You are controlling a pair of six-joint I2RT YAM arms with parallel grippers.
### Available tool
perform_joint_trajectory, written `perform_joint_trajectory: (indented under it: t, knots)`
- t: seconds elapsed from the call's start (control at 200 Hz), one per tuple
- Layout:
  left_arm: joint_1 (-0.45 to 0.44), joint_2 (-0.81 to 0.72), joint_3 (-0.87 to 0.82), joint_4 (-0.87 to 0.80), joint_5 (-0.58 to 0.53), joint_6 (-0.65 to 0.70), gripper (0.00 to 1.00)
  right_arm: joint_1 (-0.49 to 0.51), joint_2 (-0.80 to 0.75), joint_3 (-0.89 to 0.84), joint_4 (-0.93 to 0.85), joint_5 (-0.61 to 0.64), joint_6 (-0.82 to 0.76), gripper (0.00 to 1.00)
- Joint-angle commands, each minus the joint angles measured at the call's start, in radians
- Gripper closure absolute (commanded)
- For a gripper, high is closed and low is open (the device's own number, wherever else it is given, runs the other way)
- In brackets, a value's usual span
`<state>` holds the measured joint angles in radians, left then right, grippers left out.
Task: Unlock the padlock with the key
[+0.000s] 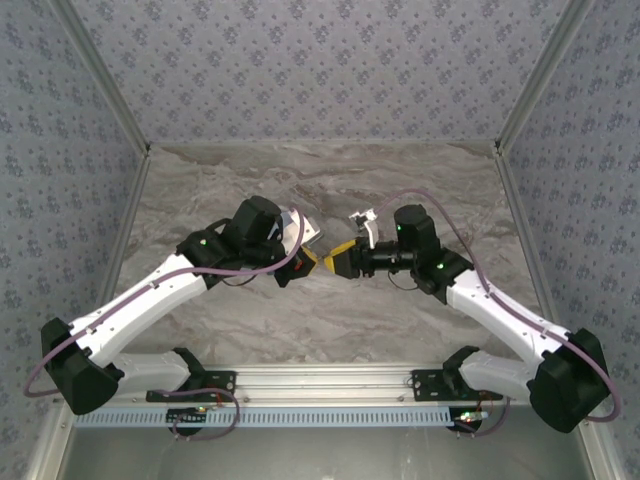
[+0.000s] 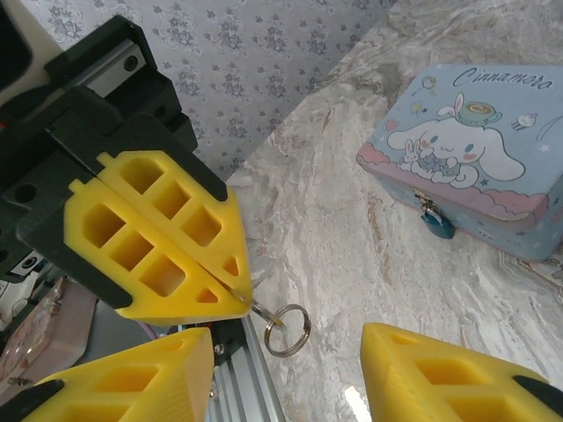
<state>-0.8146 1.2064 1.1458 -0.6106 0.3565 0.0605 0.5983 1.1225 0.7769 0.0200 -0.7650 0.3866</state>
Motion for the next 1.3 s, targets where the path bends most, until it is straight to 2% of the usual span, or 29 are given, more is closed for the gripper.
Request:
perform_joint_trajectory:
  t: [0.0,0.33,0.665,0.784,0.889,1.039,1.109,1.294]
  knots:
    - [-0.008,-0.004,0.032,-0.006,0.035,0.015,1.00,0.012,0.009,0.038,0.023,-0.014,-0.009,0.54]
    - [-0.009,-0.001,0.020,0.008,0.042,0.020,1.00,0.021,0.022,0.048,0.020,0.000,-0.015,0.71]
    - [-0.009,-0.005,0.013,0.018,0.034,0.022,1.00,0.021,0.026,0.052,-0.012,-0.002,-0.029,0.99]
    - [-0.008,-0.014,0.009,0.021,0.003,0.021,1.00,0.024,0.021,0.043,-0.020,0.007,-0.033,1.00]
    - [-0.007,-0.038,-0.001,0.036,-0.027,0.019,0.95,0.024,0.011,0.028,-0.020,0.019,-0.028,1.00]
    - [-0.007,-0.098,-0.038,0.084,-0.077,0.000,0.82,0.016,-0.012,0.004,-0.012,0.044,-0.010,1.00]
    - [-0.006,-0.131,-0.060,0.112,-0.090,-0.011,0.81,0.008,-0.026,-0.012,0.008,0.054,0.011,1.00]
    - [0.012,-0.218,-0.128,0.202,-0.159,-0.111,0.55,-0.019,-0.059,-0.063,0.106,0.073,0.100,1.00]
